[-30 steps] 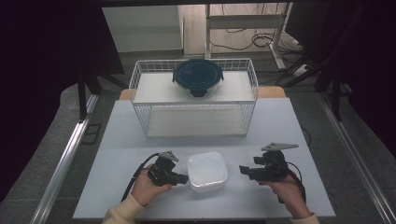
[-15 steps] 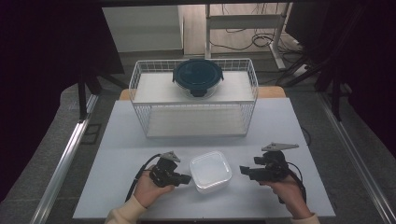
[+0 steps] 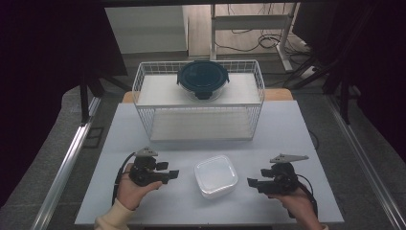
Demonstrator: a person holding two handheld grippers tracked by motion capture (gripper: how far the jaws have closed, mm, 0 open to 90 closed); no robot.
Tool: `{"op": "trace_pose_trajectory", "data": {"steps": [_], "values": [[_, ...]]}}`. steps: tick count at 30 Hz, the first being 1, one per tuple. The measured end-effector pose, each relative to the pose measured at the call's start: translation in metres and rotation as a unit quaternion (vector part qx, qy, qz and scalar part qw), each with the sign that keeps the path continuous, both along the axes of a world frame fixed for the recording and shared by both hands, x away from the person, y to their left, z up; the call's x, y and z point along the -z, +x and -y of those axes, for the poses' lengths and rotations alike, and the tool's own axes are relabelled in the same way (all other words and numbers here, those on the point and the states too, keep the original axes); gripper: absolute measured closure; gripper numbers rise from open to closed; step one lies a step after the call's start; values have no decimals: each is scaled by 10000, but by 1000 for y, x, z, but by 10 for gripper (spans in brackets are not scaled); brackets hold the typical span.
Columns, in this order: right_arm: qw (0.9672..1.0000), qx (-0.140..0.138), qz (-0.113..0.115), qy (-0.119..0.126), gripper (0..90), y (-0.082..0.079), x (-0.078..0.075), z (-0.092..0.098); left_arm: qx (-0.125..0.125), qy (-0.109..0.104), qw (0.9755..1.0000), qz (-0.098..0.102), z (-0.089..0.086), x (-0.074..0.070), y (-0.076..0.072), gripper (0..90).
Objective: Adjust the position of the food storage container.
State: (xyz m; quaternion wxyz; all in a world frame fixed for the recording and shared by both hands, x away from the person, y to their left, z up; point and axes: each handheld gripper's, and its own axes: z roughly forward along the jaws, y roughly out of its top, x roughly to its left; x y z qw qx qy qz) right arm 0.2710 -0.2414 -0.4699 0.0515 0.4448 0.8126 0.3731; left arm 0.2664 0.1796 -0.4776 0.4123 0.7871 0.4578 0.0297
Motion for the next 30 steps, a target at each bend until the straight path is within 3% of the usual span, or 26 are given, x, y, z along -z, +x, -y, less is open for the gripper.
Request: {"op": "trace_pose_trajectory", "data": {"steps": [3,7,15,22,30], "values": [[10000,-61,-43,-42,337,-6,4,-3,-74,-6,10000,-54,-6,1,1,333],[9994,-321,-149,-4,507,-9,5,-7,-89,7,9999,-103,-10,3,3,306],[9970,-694,-113,-321,795,-14,8,-24,-75,29,9999,-150,-10,7,4,296],[9963,-758,-94,-399,876,-11,14,-35,-105,14,9998,-155,-12,7,5,296],[9972,-680,-132,-272,893,-4,18,-40,-152,6,9998,-150,-14,7,5,296]]}}
